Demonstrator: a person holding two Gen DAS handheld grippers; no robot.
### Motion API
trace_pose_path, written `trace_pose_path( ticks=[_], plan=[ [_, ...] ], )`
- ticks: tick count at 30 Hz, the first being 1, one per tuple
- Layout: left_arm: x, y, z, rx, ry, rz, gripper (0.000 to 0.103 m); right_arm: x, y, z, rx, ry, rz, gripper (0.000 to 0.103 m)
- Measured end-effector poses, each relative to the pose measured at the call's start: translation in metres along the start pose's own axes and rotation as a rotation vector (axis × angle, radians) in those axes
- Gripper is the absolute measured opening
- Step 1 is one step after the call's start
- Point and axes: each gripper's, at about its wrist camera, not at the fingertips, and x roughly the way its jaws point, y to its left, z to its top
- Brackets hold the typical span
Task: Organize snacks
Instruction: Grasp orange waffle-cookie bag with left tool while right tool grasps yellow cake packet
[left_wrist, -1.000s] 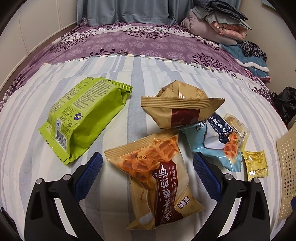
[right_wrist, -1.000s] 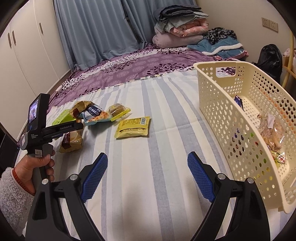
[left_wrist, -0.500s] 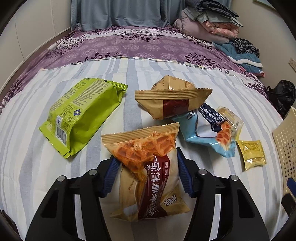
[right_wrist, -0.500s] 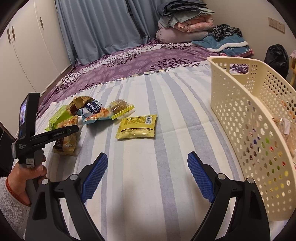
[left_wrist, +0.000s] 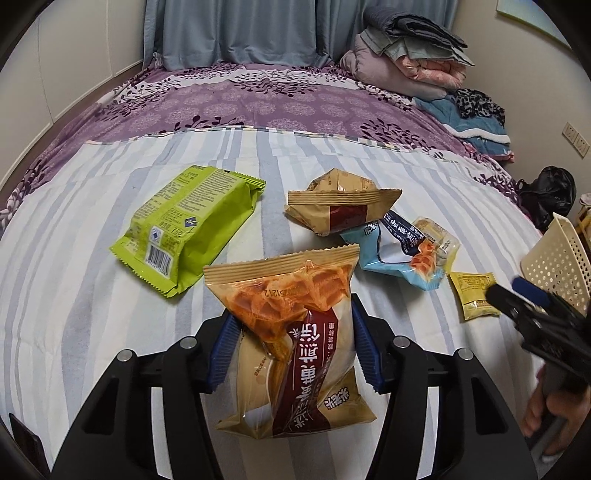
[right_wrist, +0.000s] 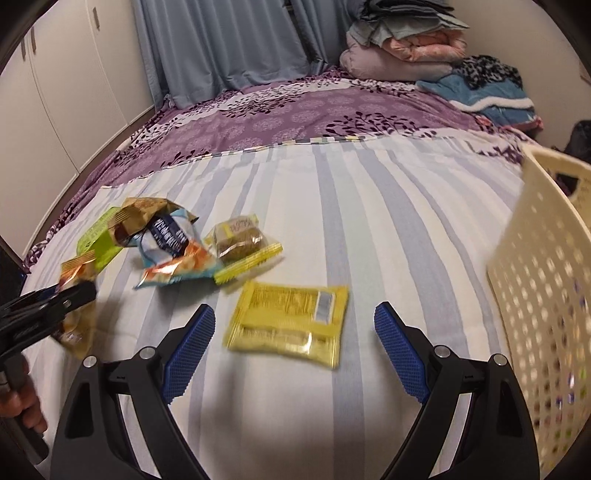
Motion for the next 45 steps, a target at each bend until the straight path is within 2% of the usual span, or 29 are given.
trace_pose_path(
  ticks=[5, 11, 20, 22, 27, 29, 33, 37, 45],
  plan=[
    [-0.008, 0.005, -0.003, -0.009, 0.001, -0.018, 0.058, 0.021, 0.003, 0.018, -0.036, 0.008, 0.043, 0.087],
    [-0.010, 0.005, -0.006, 0.000, 0.006, -0.026, 0.058, 0.043, 0.005, 0.019, -0.055, 0.082, 0.149, 0.088],
    [-0.010, 0.003, -0.006, -0.012, 0.004, -0.048, 0.058, 0.012, 0.013, -0.016, -0.127, 0.111, 0.205, 0.088],
    [-0.012, 0.003, -0.006, -0.010, 0.002, -0.055, 0.058, 0.008, 0.016, -0.021, -0.142, 0.107, 0.193, 0.088],
    [-0.017, 0.000, -0.005, -0.002, -0.006, -0.062, 0.058, 0.016, 0.019, -0.014, -0.160, 0.085, 0.081, 0.085],
    [-0.020, 0.001, -0.004, -0.003, -0.010, -0.060, 0.058, 0.020, 0.019, -0.010, -0.167, 0.076, 0.040, 0.077],
    [-0.023, 0.006, -0.003, -0.014, -0.013, -0.056, 0.058, 0.027, 0.023, -0.004, -0.199, 0.066, -0.029, 0.067],
    [-0.024, 0.007, -0.003, -0.017, -0.013, -0.060, 0.058, 0.023, 0.027, -0.006, -0.209, 0.061, -0.019, 0.049],
    [-0.032, -0.002, -0.002, 0.003, -0.025, -0.077, 0.058, 0.005, 0.021, -0.015, -0.150, 0.062, 0.011, 0.047]
  ],
)
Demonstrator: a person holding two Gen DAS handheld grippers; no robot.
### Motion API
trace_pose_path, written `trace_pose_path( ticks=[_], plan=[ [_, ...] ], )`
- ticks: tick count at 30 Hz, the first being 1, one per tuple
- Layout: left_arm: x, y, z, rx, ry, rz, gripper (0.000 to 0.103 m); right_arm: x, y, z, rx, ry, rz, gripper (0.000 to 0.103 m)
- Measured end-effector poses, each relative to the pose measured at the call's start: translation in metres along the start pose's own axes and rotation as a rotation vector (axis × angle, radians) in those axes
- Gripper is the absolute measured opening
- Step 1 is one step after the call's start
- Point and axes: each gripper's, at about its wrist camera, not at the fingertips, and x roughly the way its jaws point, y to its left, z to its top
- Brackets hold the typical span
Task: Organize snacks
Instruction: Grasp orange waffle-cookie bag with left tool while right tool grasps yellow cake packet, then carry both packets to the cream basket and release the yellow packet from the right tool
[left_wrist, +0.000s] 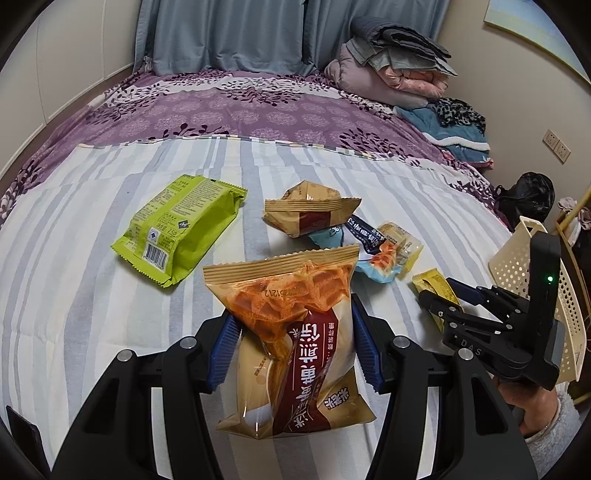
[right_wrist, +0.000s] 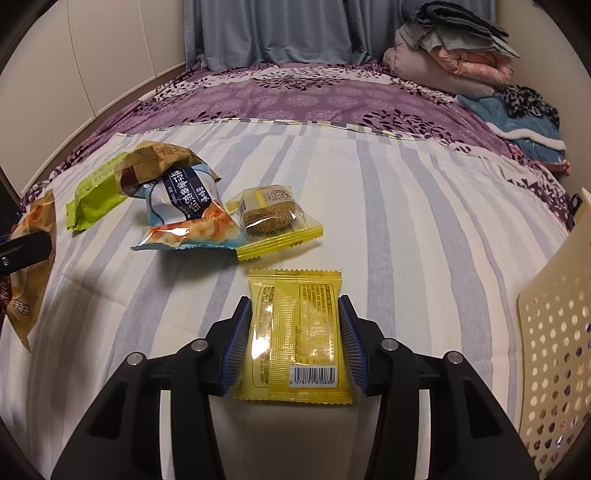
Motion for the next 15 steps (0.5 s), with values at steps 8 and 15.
trace_pose_path(
  ticks=[8, 15],
  plan=[
    [-0.013, -0.012, 0.002, 0.025, -0.024, -0.017, 0.058, -0.038, -0.006, -0.009, 0.062, -0.053, 0.022, 0.047],
    [-0.033, -0.025, 0.001, 0.046, -0.053, -0.029, 0.058, -0.082, -0.010, -0.013, 0.083, -0.122, 0.027, 0.047]
  ],
)
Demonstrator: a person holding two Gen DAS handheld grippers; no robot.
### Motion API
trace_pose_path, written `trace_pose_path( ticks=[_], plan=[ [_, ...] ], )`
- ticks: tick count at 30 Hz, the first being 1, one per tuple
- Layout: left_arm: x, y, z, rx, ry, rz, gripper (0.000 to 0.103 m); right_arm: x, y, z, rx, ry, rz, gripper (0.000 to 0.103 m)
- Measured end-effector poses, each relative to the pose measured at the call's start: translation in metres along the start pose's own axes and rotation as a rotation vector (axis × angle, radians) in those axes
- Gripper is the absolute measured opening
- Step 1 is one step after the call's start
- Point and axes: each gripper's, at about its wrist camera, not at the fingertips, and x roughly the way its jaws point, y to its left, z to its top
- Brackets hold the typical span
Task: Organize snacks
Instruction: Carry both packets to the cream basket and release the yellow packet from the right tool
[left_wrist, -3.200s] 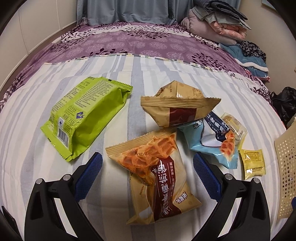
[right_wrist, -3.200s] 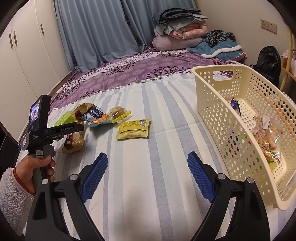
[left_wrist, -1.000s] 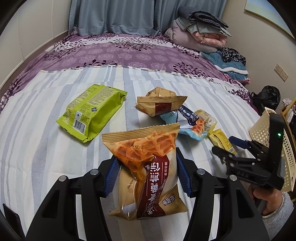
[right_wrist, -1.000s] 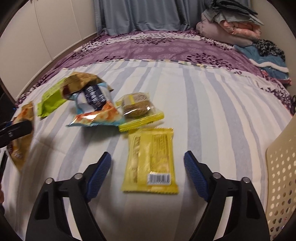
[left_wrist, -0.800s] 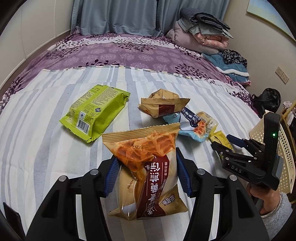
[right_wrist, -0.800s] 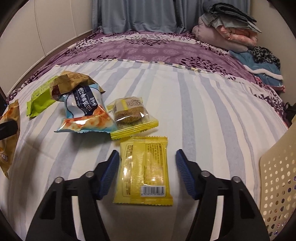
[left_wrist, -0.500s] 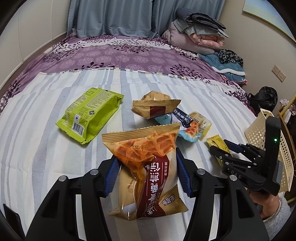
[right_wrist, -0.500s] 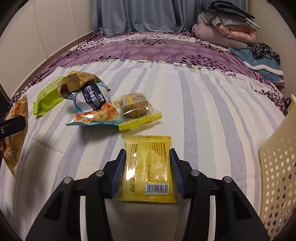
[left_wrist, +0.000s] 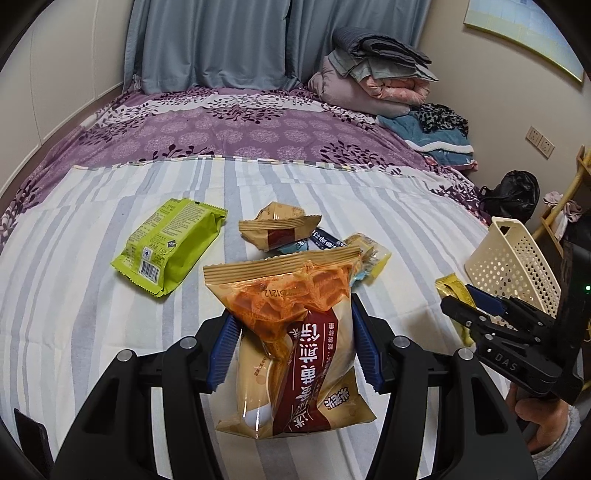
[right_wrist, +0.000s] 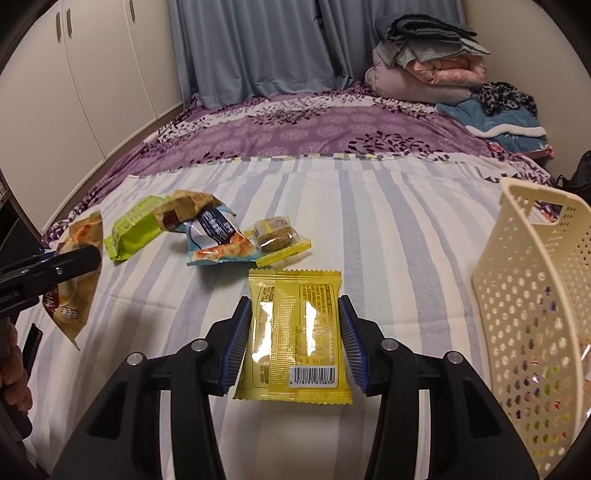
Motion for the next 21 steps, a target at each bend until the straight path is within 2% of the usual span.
trace_pose_path(
  ticks=[11, 21],
  plan=[
    [-0.035, -0.020, 0.000, 0.038, -0.049, -0.019, 0.058, -0.067, -0.020, -0.003, 0.062, -0.114, -0.025, 0.047],
    [-0.058, -0.052, -0.001, 0.096, -0.079, -0.047, 0.058, -0.124, -0.065, -0.018, 0.153, -0.204, -0.109, 0.047]
  ],
)
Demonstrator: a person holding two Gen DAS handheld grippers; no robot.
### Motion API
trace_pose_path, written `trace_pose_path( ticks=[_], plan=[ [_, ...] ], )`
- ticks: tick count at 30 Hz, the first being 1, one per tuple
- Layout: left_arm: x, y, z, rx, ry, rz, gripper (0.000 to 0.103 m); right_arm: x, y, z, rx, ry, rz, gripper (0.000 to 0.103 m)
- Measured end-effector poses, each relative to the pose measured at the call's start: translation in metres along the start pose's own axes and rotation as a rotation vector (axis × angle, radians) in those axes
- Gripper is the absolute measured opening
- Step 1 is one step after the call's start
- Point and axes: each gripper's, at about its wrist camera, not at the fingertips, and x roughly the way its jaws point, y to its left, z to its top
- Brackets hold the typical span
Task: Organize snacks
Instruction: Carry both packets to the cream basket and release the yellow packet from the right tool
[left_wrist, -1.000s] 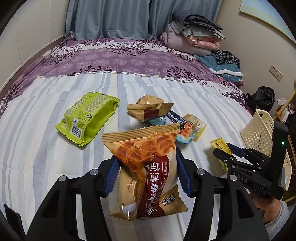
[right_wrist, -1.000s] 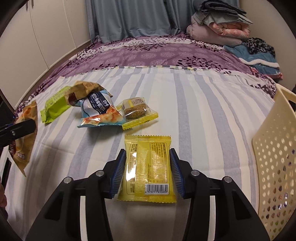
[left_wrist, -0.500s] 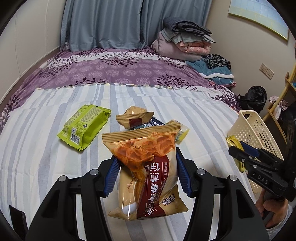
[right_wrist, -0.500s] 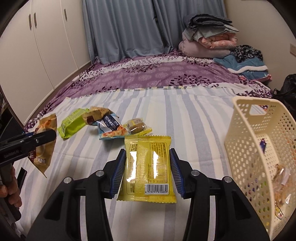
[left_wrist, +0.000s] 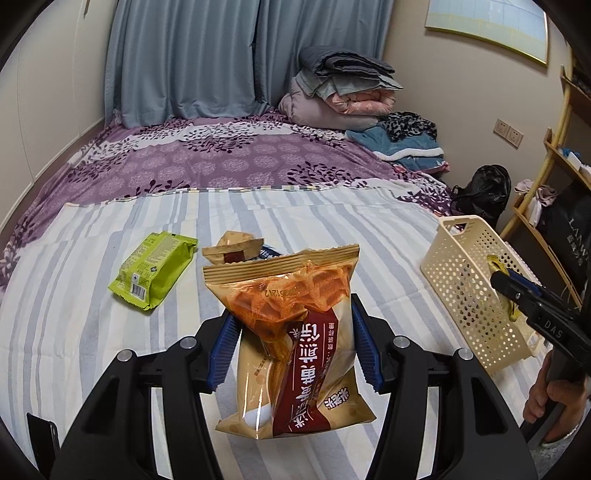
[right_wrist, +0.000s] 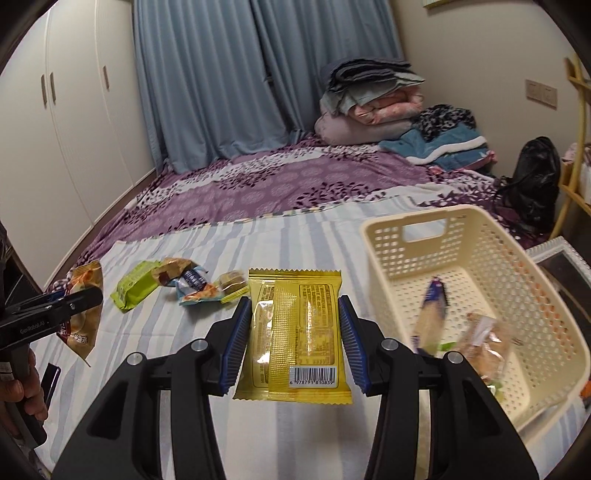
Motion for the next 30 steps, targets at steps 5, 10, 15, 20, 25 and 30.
trace_pose_path(
  ticks=[5, 10, 15, 20, 25, 30],
  plan=[
    [-0.005, -0.017, 0.001, 0.026, -0.007, -0.020, 0.058, -0.014, -0.035, -0.001, 0.061, -0.018, -0.068, 0.047],
    [-0.008, -0.036, 0.002, 0.057, -0.009, -0.043, 0.058, -0.026, -0.066, -0.006, 0.110, -0.030, -0.138, 0.047],
    [-0.009, -0.056, 0.004, 0.091, -0.009, -0.060, 0.058, -0.034, -0.091, -0.014, 0.142, -0.039, -0.195, 0.047],
    [-0.007, -0.077, 0.008, 0.128, -0.008, -0.080, 0.058, -0.035, -0.107, -0.020, 0.160, -0.035, -0.240, 0.048],
    [-0.003, -0.102, 0.011, 0.176, -0.009, -0.100, 0.058, -0.034, -0.119, -0.025, 0.169, -0.032, -0.278, 0.053],
    [0.002, -0.129, 0.014, 0.217, -0.003, -0.126, 0.058, -0.036, -0.125, -0.030, 0.177, -0.037, -0.288, 0.067]
  ],
)
